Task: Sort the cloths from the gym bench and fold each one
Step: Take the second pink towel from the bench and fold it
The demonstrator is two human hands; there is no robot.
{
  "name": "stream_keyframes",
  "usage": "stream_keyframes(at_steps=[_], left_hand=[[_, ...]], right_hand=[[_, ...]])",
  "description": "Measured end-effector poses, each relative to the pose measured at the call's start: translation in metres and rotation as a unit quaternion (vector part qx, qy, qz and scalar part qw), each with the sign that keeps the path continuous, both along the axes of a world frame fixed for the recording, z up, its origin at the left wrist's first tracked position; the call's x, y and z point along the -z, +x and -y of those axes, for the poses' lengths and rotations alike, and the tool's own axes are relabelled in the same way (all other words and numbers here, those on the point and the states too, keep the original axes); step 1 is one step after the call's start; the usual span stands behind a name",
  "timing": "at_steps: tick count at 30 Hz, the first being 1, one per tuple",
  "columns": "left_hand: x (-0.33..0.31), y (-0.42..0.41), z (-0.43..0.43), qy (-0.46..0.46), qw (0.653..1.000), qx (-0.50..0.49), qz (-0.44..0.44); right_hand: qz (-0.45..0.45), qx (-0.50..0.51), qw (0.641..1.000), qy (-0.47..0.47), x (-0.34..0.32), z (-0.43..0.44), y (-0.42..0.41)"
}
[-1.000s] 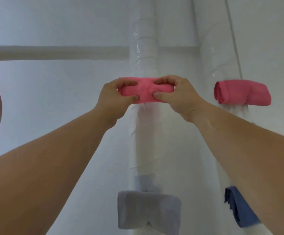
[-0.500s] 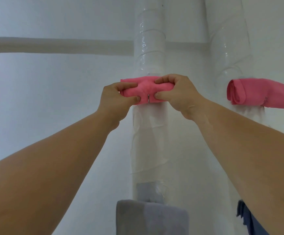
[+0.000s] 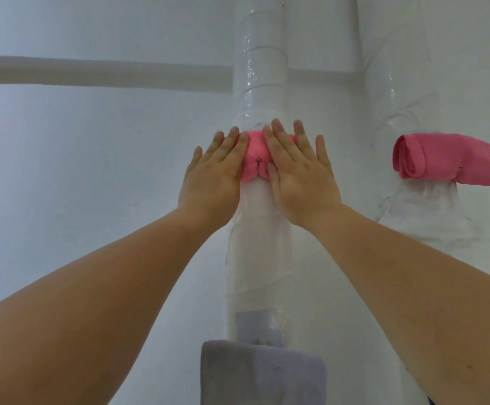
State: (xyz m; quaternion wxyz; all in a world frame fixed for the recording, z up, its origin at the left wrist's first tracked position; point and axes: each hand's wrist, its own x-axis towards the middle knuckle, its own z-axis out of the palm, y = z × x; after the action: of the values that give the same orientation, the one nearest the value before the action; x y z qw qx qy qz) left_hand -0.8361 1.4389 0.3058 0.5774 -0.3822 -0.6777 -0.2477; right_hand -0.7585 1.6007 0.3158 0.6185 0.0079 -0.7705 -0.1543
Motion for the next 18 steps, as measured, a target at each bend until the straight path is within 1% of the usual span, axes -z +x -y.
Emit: stream_keyframes(at_steps=[3, 7, 9, 11, 15, 18], left_hand=[[0.003, -0.013, -0.005, 0.001, 1.0, 0.0, 0.011], [0.003, -0.018, -0.01, 0.007, 1.0, -0.004, 0.006], [0.005, -0.017, -0.01, 0.005, 1.0, -0.013, 0.009], [0.004, -0.014, -0.009, -0.003, 1.0, -0.027, 0.017], [-0.001, -0.002, 0.0, -0.042, 0.995, -0.089, 0.027], [-0.003, 0.01, 0.01, -0.068, 0.991, -0.11, 0.032]], right_hand=[[0.035, -0.03, 0.999, -0.019, 0.001, -0.004, -0.003], [0.054, -0.081, 0.994, -0.041, 0.002, -0.004, -0.007], [0.066, -0.088, 0.992, -0.058, 0.003, -0.003, -0.007], [0.085, -0.074, 0.992, -0.063, 0.002, -0.002, -0.003], [0.122, 0.01, 0.992, -0.034, -0.005, -0.001, 0.013], [0.126, 0.064, 0.99, -0.008, -0.006, 0.001, 0.026]])
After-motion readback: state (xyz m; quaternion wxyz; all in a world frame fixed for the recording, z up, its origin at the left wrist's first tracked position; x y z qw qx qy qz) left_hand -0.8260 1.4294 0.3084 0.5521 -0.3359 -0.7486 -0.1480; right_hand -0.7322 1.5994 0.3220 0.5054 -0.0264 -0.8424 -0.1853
